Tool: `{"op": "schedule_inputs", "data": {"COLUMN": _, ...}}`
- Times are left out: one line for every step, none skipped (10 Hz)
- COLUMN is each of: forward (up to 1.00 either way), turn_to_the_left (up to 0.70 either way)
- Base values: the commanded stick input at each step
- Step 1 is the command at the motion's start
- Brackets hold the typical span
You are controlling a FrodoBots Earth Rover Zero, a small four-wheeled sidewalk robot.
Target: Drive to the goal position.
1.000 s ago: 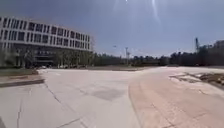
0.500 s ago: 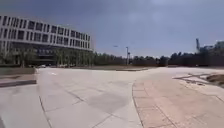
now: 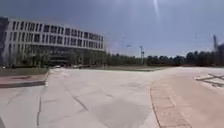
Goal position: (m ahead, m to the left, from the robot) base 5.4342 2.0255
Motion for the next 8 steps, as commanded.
{"op": "schedule_inputs", "data": {"forward": 0.84, "turn_to_the_left": 0.02}}
{"op": "schedule_inputs", "data": {"forward": 0.84, "turn_to_the_left": 0.00}}
{"op": "schedule_inputs", "data": {"forward": 0.84, "turn_to_the_left": 0.00}}
{"op": "schedule_inputs", "data": {"forward": 0.84, "turn_to_the_left": 0.00}}
{"op": "schedule_inputs", "data": {"forward": 0.84, "turn_to_the_left": 0.01}}
{"op": "schedule_inputs", "data": {"forward": 0.84, "turn_to_the_left": 0.16}}
{"op": "schedule_inputs", "data": {"forward": 0.84, "turn_to_the_left": 0.33}}
{"op": "schedule_inputs", "data": {"forward": 0.84, "turn_to_the_left": 0.32}}
